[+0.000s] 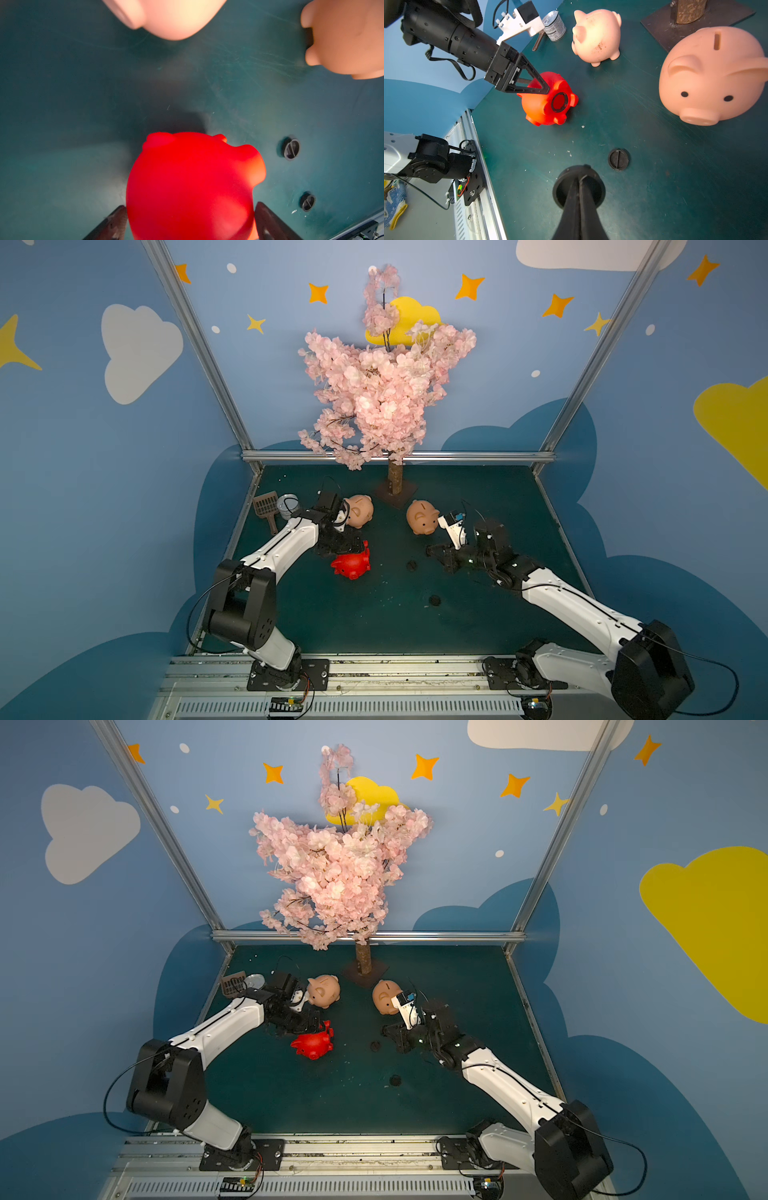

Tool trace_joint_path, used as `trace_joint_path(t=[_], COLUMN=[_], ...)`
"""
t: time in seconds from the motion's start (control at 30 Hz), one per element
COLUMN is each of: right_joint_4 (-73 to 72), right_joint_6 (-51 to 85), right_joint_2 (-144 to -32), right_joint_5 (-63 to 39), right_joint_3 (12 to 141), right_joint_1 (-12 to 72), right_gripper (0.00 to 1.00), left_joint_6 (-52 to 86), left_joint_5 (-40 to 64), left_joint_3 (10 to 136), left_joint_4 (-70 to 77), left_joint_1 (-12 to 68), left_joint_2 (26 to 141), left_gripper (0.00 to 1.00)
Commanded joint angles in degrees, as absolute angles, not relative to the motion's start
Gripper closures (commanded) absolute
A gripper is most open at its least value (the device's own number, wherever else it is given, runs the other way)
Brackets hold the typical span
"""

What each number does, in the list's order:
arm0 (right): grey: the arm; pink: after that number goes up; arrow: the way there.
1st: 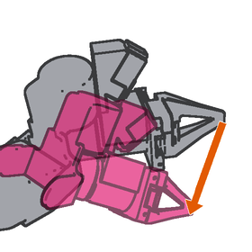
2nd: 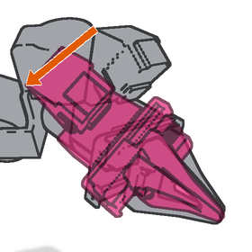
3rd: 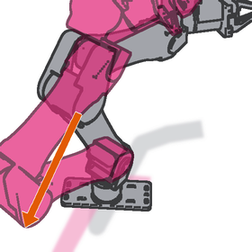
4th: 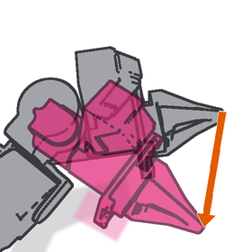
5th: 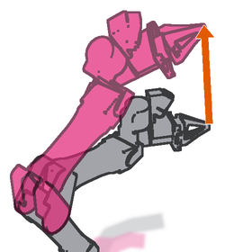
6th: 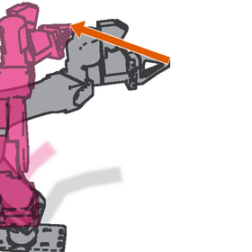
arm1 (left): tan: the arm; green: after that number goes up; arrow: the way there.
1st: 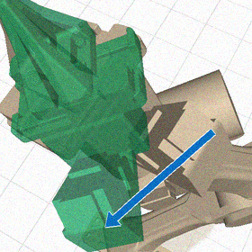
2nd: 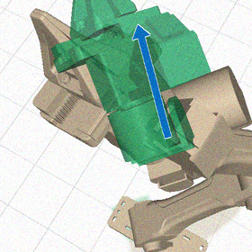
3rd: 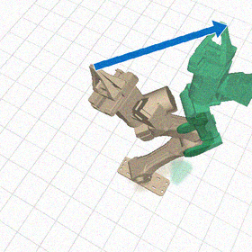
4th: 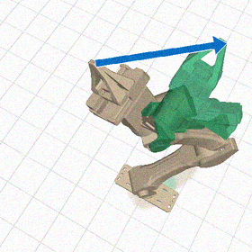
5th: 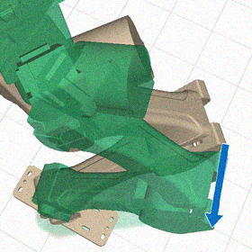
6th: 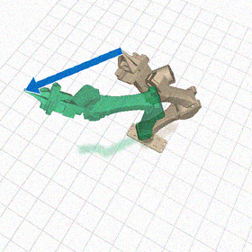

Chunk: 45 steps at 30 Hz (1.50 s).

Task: Close piggy banks
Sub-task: Adjust the piggy bank at the center of the board.

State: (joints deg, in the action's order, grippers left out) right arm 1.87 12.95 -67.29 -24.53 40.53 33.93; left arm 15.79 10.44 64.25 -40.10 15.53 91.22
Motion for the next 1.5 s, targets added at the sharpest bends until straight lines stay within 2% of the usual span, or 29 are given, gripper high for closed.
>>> trace_joint_path(t=[0.0, 0.3, 0.47, 0.77, 0.93, 1.17, 1.47], right_joint_4=[0.7, 0.9, 1.0, 1.6, 1.1, 0.0, -1.1], right_joint_6=[12.2, 12.3, 12.2, 12.0, 12.3, 13.2, 14.4], right_joint_2=[-68.0, -68.3, -68.6, -68.6, -68.7, -68.3, -68.2], right_joint_5=[-23.7, -22.4, -21.6, -20.9, -20.8, -20.6, -19.8], right_joint_3=[40.8, 41.0, 41.1, 41.2, 40.8, 39.5, 37.3], right_joint_1=[34.7, 35.8, 36.4, 36.9, 37.2, 38.1, 40.0], right_gripper=[1.00, 1.00, 1.00, 1.00, 1.00, 1.00, 1.00], left_joint_6=[14.4, 12.1, 13.2, 12.9, 12.7, 13.7, 14.1], left_joint_5=[12.1, 0.1, -1.7, 5.9, 11.8, 20.6, 19.0], left_joint_3=[64.9, 70.1, 70.9, 69.7, 67.6, 64.1, 63.8], left_joint_4=[-42.9, -51.4, -52.2, -49.1, -46.4, -40.9, -41.7], left_joint_1=[16.5, 20.7, 21.6, 21.2, 21.2, 22.2, 23.9], left_joint_2=[92.3, 95.8, 97.2, 96.6, 95.8, 93.6, 91.2], left_gripper=[0.06, 0.01, 0.01, 0.14, 0.16, 0.16, 0.05])
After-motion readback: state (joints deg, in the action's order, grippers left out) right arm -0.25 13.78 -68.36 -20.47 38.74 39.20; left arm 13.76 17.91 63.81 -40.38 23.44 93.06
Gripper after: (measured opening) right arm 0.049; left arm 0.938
